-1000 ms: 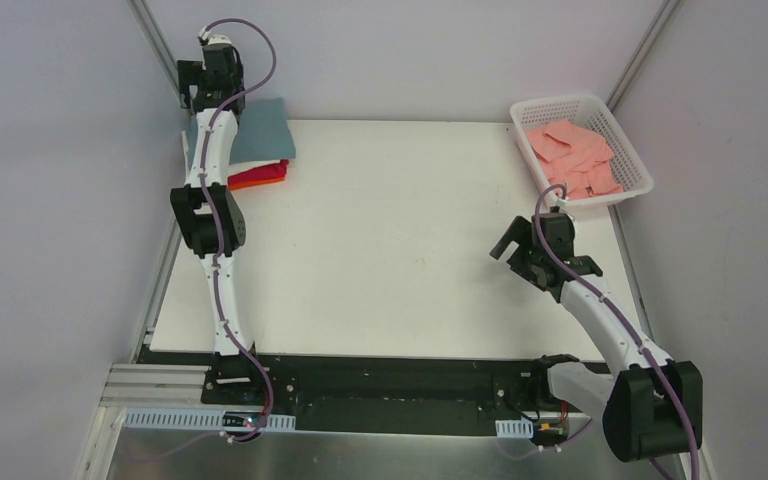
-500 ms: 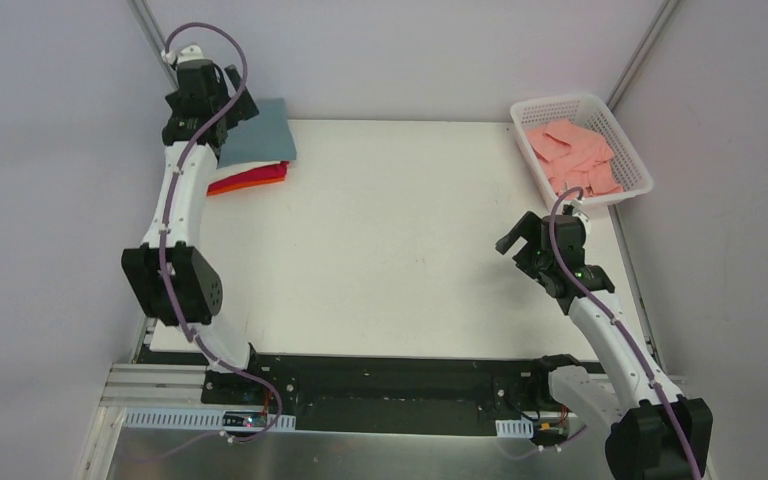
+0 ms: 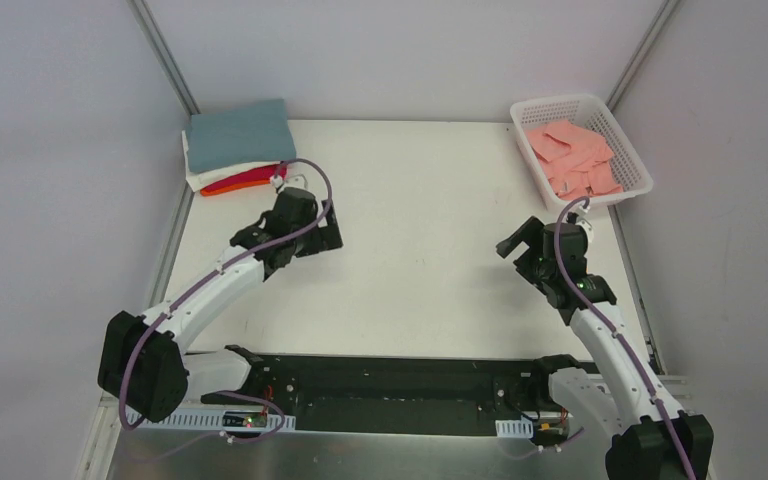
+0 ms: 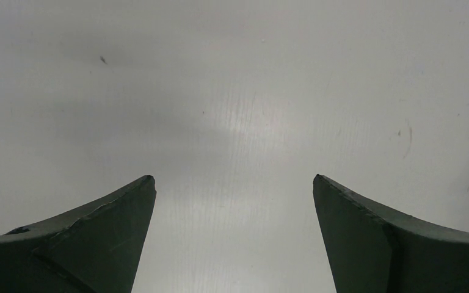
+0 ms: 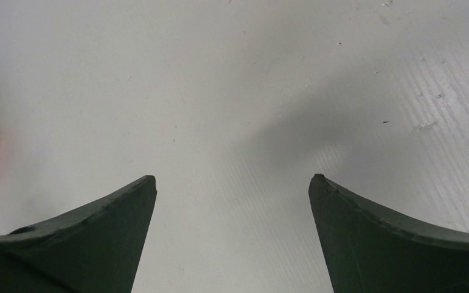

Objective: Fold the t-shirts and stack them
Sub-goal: Reset both arms

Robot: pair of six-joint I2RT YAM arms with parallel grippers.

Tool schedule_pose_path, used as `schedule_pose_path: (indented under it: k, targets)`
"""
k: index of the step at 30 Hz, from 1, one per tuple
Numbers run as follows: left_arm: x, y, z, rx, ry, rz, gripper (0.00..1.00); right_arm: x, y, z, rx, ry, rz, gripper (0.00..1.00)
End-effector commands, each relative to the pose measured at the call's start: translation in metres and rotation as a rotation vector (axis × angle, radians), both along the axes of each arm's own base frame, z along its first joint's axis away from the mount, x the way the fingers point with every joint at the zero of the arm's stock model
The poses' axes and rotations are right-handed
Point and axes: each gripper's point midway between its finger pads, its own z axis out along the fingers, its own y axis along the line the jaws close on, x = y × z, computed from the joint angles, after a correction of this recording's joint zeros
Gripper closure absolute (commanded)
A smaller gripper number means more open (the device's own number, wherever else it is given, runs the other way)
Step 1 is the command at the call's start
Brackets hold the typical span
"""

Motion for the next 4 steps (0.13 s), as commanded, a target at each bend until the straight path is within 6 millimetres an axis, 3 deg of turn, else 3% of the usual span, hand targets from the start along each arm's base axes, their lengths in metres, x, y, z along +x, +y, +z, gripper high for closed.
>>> schedule_pose_path:
  k: [1,4]
  targets:
    - [-0.0065,-0.0062,0.0131,-0.11,-0.082,0.05,0.0,0.004,-0.0003,0.0057,0.021,-0.038,-0.018,0.0]
    - [-0.0106,-0.0075,0.0157,-0.131,-0.101,0.035,0.0,0.004,0.0,0.0057,0.024,-0.037,-0.019,0.0]
